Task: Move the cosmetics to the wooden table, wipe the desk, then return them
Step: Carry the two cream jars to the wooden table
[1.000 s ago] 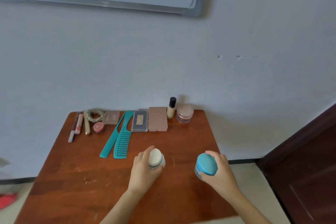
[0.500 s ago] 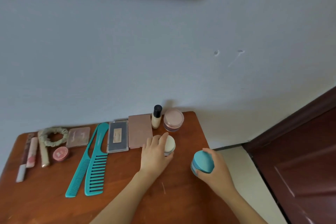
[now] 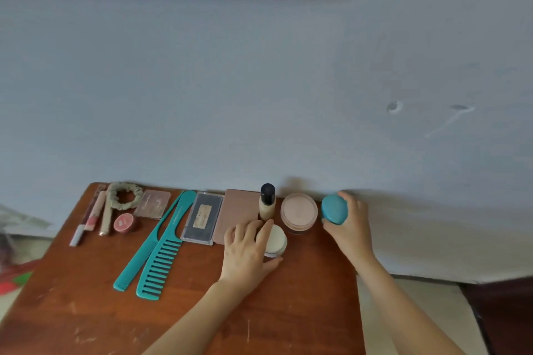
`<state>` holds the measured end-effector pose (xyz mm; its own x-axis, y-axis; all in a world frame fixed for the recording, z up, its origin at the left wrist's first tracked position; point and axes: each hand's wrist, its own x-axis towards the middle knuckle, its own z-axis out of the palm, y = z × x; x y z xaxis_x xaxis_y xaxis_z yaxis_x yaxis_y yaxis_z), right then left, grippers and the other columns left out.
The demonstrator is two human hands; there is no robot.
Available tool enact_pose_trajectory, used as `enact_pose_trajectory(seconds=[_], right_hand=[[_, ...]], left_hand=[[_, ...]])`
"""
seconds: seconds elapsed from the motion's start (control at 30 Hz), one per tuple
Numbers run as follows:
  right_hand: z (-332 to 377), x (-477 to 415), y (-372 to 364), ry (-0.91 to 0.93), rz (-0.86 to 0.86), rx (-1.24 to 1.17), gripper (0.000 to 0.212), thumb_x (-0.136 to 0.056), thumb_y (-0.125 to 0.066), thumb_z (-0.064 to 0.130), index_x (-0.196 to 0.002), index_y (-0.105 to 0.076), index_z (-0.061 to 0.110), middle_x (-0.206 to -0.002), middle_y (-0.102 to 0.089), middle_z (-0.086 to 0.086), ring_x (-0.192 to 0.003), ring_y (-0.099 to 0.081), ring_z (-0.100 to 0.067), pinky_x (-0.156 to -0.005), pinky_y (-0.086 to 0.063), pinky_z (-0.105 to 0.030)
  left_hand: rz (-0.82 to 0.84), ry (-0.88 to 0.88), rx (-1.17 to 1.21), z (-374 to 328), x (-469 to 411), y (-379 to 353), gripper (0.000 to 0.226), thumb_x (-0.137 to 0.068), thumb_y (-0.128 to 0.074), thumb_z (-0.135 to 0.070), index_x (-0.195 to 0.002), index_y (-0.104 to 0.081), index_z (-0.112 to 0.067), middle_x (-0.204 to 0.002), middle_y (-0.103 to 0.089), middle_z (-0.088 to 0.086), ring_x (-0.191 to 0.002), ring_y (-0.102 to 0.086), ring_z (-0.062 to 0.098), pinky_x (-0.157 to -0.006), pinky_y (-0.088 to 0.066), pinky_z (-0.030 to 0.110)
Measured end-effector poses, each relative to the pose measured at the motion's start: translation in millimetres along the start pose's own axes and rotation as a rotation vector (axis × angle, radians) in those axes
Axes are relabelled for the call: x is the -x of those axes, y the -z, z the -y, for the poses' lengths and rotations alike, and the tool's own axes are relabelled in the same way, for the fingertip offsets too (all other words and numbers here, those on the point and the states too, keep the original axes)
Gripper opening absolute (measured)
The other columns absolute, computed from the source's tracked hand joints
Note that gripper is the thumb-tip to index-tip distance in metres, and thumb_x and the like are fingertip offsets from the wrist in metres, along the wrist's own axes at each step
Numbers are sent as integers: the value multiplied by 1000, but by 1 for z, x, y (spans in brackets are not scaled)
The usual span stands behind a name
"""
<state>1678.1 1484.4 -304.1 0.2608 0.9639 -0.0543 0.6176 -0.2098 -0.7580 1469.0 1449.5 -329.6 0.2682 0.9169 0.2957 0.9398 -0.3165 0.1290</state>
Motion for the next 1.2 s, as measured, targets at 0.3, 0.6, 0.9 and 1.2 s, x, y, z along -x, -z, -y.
enact_pose_trajectory(seconds=[0.3, 0.6, 0.9, 1.2], right_hand=[[0, -1, -5, 49, 78, -48, 73, -69, -71, -2, -133, -37, 13, -127, -32, -17, -109, -44, -25, -89, -33, -21], [0, 42, 22, 73, -17, 21, 79, -74, -68, 2, -140, -28, 14, -136, -32, -14, -129, -28, -23, -103, -22, -23], [29, 156, 41, -141, -253, 91, 78, -78, -67, 12, -142, -23, 13, -142, -25, -12, -133, -27, -23, -108, -23, -28], [58, 327, -14, -425, -421, 53, 76, -80, -68, 14, -142, -24, 18, -143, -25, -9, -132, -29, -19, -103, -25, -23]], left_hand=[[3, 144, -25, 8, 33, 20, 73, -55, -79, -51, -114, -48, -21, -105, -64, 4, -106, -42, 20, -77, -53, 42], [-19, 89, -23, 14, 29, 49, 77, -51, -81, -51, -114, -49, -20, -108, -65, 7, -102, -62, 29, -77, -54, 43], [-8, -160, 205, 31, 40, 71, 68, -64, -77, -42, -119, -46, -18, -114, -63, 10, -112, -53, 30, -85, -49, 47], [325, -419, 462, 60, 123, 90, 59, -91, -43, -46, -142, -25, -24, -151, -24, 1, -141, -15, 22, -114, -13, 40]])
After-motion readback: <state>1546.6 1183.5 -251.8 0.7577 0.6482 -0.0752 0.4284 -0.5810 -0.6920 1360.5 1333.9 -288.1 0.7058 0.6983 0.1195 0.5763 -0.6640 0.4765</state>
